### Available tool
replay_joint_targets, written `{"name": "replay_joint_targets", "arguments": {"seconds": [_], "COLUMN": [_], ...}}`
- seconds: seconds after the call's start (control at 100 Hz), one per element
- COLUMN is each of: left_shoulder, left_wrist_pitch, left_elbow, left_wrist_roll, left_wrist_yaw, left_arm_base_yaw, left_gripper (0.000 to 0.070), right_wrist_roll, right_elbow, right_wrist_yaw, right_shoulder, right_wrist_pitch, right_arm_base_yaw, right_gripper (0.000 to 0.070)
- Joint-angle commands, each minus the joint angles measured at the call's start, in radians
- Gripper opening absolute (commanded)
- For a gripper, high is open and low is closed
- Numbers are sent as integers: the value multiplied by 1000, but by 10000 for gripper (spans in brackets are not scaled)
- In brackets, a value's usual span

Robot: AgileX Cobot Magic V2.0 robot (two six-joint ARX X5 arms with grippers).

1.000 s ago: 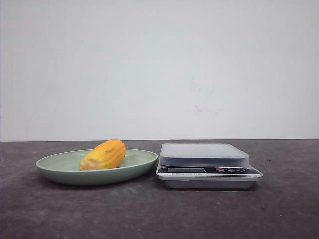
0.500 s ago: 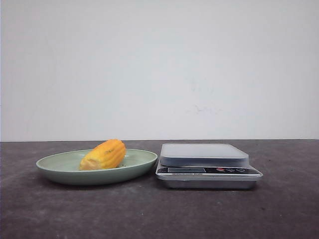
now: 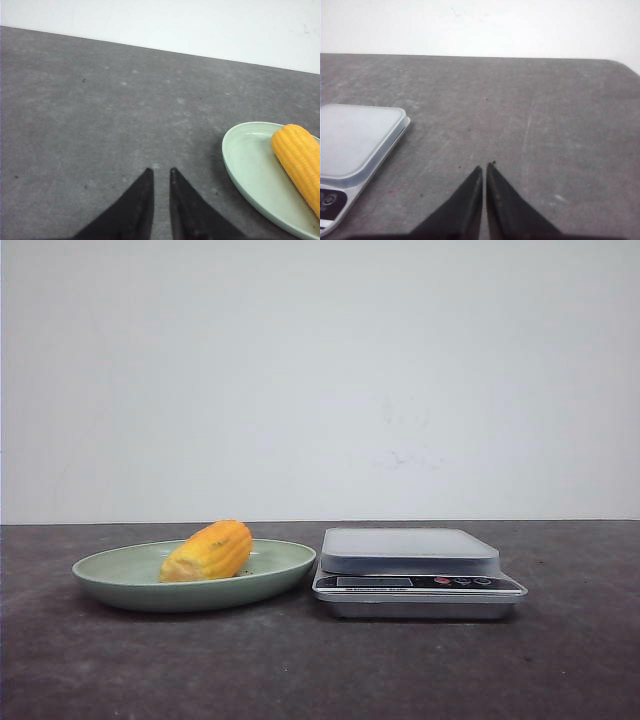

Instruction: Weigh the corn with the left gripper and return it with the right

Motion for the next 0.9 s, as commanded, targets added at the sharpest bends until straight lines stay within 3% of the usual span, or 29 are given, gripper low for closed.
{"name": "replay_joint_targets", "arguments": {"seconds": [0.0,0.17,0.34,0.5,0.61,0.81,0.85,0.89], "left_shoulder": [-1,-1,9,109,266,556,602,643], "left_wrist_pitch": [-6,-5,-15,-23,-50,-227,-277,-323], "left_elbow": [-18,-18,48,227,408,821,893,958], "left_wrist_roll": [5,-11,-126,-228,-219,-76,-58,-52], "left_wrist_yaw": [0,0,0,-11,-8,34,51,64], "left_arm_base_yaw": [2,2,-4,-6,-6,-6,-6,-6], "left_gripper": [16,13,15,15,15,22,75,194], "right_wrist_roll": [88,97,194,279,257,207,188,172], "right_elbow": [-2,-2,45,214,374,651,698,740], "right_wrist_yaw": [-2,-2,0,35,35,-30,-35,-35], "right_shoulder": [-2,-2,-2,61,187,418,451,481], "right_wrist_pitch": [-19,-18,-58,-76,-117,-202,-223,-241], "right_arm_base_yaw": [-1,-1,-1,-1,-1,3,10,20], "right_gripper": [7,6,4,4,4,9,48,162]}}
